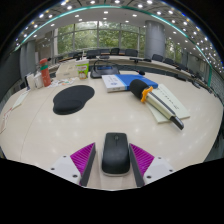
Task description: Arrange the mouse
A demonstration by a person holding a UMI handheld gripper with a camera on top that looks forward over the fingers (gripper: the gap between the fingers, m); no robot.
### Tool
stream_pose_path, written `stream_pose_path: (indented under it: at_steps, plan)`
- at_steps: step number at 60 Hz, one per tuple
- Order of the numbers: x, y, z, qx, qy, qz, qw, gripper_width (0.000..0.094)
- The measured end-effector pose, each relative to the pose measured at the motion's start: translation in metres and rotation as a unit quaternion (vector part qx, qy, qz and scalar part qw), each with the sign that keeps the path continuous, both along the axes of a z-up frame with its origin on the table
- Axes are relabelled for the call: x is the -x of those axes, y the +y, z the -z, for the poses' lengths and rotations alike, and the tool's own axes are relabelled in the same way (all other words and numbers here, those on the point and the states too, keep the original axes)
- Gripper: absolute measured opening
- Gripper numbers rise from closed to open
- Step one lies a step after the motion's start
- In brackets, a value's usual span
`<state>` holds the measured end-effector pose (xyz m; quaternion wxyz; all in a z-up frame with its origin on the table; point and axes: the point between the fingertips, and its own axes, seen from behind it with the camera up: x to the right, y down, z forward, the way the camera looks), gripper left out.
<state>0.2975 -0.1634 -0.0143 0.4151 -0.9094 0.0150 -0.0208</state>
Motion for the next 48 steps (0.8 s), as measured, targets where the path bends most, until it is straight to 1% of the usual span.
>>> stream_pose_path:
  at_steps: [3, 5, 7, 14, 18, 21, 27, 35, 39, 43, 48]
  plan:
    - [0.0, 0.003, 0.0, -0.001, 0.0, 0.001, 1.0, 0.0566]
    - [-0.001, 0.004, 0.0, -0.001, -0.002, 0.002, 1.0, 0.0478]
    - [-0.001, 0.006, 0.0, 0.0, 0.0, 0.001, 1.0, 0.0476]
    - [-0.001, 0.005, 0.001, 0.005, -0.003, -0.002, 1.0, 0.0403]
    - [0.003, 0.006, -0.001, 0.011, -0.003, -0.014, 1.0, 0.0365]
    - [0.007, 0.007, -0.006, 0.006, -0.006, -0.02, 1.0, 0.0334]
    - [0.013, 0.013, -0.027, -0.003, -0.015, -0.015, 1.0, 0.032]
    - [0.03, 0.045, -0.087, -0.042, -0.018, -0.002, 0.999, 0.0321]
    - [0.044, 0.073, -0.121, -0.068, -0.018, 0.001, 0.998, 0.0321]
    - [0.064, 0.106, -0.149, -0.092, -0.016, -0.006, 0.996, 0.0319]
    - [0.09, 0.153, -0.163, -0.106, -0.009, -0.015, 0.994, 0.032]
